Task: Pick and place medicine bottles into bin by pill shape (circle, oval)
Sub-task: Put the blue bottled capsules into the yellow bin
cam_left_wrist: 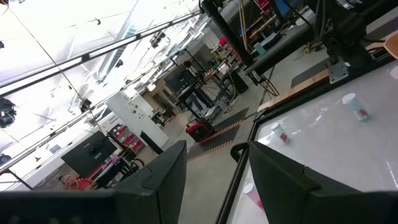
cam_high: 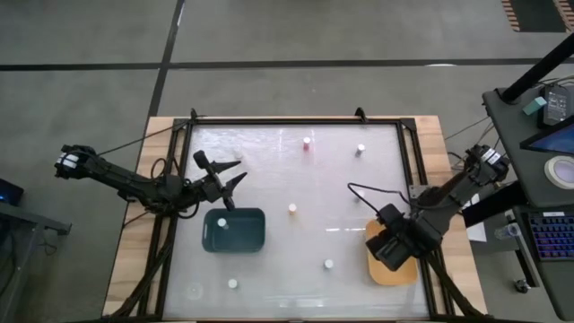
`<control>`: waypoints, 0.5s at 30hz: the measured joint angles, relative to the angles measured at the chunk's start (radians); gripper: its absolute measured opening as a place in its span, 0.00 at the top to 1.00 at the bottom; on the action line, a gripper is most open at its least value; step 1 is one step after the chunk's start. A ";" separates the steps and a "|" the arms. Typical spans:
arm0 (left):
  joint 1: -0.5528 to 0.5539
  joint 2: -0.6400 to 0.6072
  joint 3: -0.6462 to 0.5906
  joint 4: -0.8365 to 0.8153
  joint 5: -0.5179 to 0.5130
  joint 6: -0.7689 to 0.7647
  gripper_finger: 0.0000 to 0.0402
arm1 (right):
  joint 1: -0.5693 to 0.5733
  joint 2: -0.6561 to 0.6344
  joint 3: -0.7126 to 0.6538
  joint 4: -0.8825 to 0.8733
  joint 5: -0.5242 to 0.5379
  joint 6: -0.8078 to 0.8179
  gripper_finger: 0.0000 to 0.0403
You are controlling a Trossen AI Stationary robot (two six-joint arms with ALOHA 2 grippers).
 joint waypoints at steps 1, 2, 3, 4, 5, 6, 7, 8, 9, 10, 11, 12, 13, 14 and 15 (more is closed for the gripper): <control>0.000 0.000 0.000 0.000 0.000 0.000 0.60 | 0.007 -0.001 -0.015 0.013 0.000 0.008 0.72; 0.000 0.000 0.000 0.000 0.000 0.000 0.60 | 0.014 -0.001 -0.029 0.031 0.000 0.018 0.72; 0.000 0.000 0.000 0.000 0.000 0.000 0.60 | 0.019 -0.002 -0.046 0.050 0.000 0.025 0.72; 0.000 0.000 0.000 0.000 0.000 0.000 0.60 | 0.024 -0.003 -0.061 0.069 0.001 0.030 0.72; 0.000 0.000 0.000 0.000 0.000 0.000 0.60 | 0.028 -0.004 -0.078 0.087 0.001 0.032 0.72; 0.000 0.000 0.000 0.000 0.000 0.000 0.60 | 0.032 -0.004 -0.096 0.105 0.001 0.035 0.72; 0.000 0.000 0.000 0.000 0.000 0.000 0.60 | 0.035 -0.006 -0.114 0.122 0.001 0.037 0.72; 0.000 0.000 0.000 0.000 0.000 0.000 0.60 | 0.037 -0.007 -0.130 0.135 0.002 0.039 0.72; 0.000 0.000 0.000 0.000 0.000 0.000 0.60 | 0.037 -0.008 -0.147 0.148 0.002 0.039 0.72; 0.000 0.000 0.000 0.000 0.000 0.000 0.60 | 0.037 -0.008 -0.162 0.158 0.001 0.039 0.72; 0.000 0.000 0.000 0.000 0.000 0.000 0.60 | 0.037 -0.008 -0.178 0.168 0.001 0.038 0.72; 0.000 0.000 0.000 0.000 0.000 0.000 0.60 | 0.037 -0.008 -0.192 0.177 0.002 0.037 0.72; 0.000 0.000 0.000 0.000 0.000 0.000 0.60 | 0.037 -0.007 -0.204 0.185 0.002 0.035 0.72; 0.000 0.000 0.000 0.000 0.000 0.000 0.60 | 0.037 -0.006 -0.216 0.193 0.003 0.032 0.72; 0.000 0.000 0.000 0.000 0.000 0.000 0.60 | 0.037 -0.005 -0.226 0.198 0.003 0.030 0.72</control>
